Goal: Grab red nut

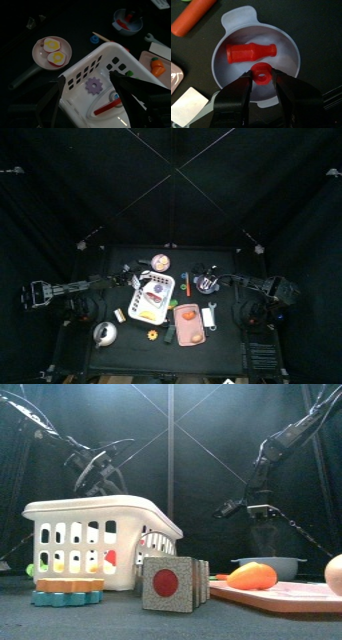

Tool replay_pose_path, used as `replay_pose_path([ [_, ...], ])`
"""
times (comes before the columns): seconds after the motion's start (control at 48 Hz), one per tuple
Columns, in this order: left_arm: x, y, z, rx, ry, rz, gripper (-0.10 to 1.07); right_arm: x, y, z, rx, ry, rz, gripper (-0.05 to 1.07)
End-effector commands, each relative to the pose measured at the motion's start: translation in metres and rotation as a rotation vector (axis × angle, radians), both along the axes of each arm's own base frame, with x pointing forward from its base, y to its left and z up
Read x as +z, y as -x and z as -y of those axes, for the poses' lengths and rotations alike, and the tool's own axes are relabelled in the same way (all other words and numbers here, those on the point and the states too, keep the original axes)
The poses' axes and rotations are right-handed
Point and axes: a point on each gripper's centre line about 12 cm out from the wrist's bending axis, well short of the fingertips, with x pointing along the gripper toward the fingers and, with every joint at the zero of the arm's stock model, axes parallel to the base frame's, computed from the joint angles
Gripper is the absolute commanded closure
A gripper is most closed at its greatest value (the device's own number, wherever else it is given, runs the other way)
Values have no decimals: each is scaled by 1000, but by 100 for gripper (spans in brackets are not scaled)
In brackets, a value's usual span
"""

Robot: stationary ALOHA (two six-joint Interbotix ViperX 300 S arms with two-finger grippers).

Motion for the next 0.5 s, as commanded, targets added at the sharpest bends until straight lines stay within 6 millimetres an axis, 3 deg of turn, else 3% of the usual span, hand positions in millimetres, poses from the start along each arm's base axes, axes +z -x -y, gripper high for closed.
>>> replay_pose_path([
  [0.0,12,-1,3,-27,-20,66,-5,21,-3,0,-10,32,76,40],
  [0.479,-1,10,18,-110,-11,145,-5,32,-10,-13,-11,6,145,40],
])
